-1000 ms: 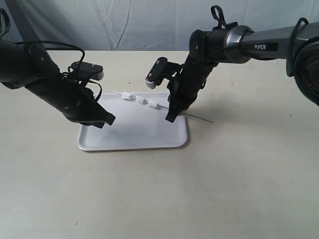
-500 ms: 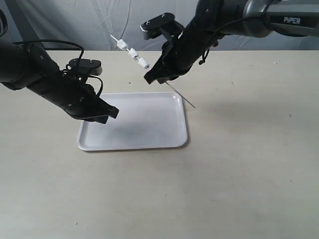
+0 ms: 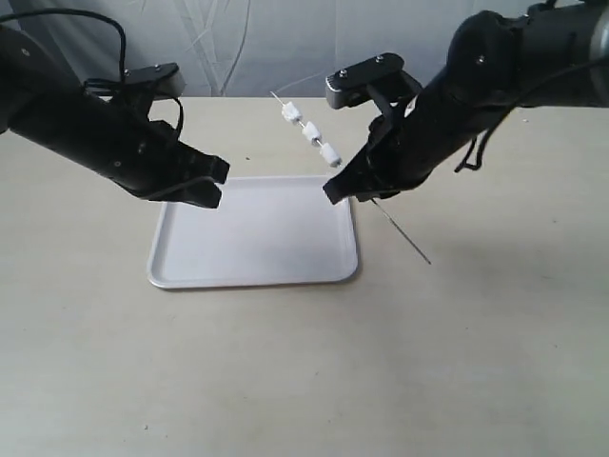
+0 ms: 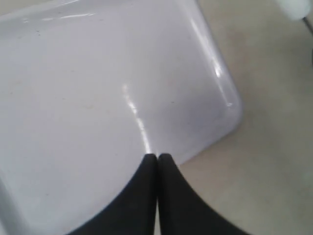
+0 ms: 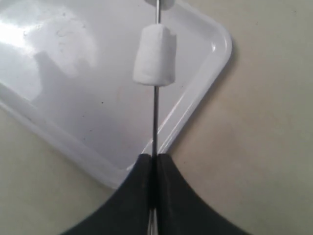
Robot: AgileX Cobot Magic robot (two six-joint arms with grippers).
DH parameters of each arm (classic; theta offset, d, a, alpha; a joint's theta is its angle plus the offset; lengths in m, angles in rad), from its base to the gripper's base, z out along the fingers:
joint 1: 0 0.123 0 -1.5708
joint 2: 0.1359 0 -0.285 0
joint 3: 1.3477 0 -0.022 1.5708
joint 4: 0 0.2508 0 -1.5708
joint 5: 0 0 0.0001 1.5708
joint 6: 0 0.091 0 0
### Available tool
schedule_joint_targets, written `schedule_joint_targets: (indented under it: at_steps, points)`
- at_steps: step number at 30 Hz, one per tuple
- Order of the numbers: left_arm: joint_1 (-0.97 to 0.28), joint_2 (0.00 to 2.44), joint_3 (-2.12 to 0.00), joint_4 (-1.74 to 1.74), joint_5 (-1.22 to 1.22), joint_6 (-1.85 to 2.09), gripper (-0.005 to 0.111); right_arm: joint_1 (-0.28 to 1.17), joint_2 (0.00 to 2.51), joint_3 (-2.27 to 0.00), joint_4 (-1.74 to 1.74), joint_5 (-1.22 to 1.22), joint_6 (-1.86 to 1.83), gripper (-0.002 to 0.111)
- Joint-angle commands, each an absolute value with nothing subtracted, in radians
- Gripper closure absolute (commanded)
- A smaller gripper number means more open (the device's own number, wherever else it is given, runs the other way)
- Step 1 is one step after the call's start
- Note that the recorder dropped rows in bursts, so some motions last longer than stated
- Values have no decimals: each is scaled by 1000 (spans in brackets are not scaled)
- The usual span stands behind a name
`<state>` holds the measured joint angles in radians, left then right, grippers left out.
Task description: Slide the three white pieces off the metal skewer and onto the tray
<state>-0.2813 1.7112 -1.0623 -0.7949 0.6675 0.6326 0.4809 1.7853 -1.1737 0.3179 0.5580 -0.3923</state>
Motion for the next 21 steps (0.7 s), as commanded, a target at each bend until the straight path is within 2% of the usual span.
schedule_joint_targets:
  at_steps: [1,7,13,21]
  points:
    - [-287,1621,-995,-915,713,671,107,478,1678,-1037,421,483,-390,109]
    - [-287,1516,-793,-1132,579,818,107,478,1556,-896,526,413,-390,109]
    - [-287,1496,-603,-1730,666,1262,107,480,1500,-814,602,411,-401,109]
    - [-190,1545,-579,-1744,726,1377,107,480,1506,-711,858,284,-632,109]
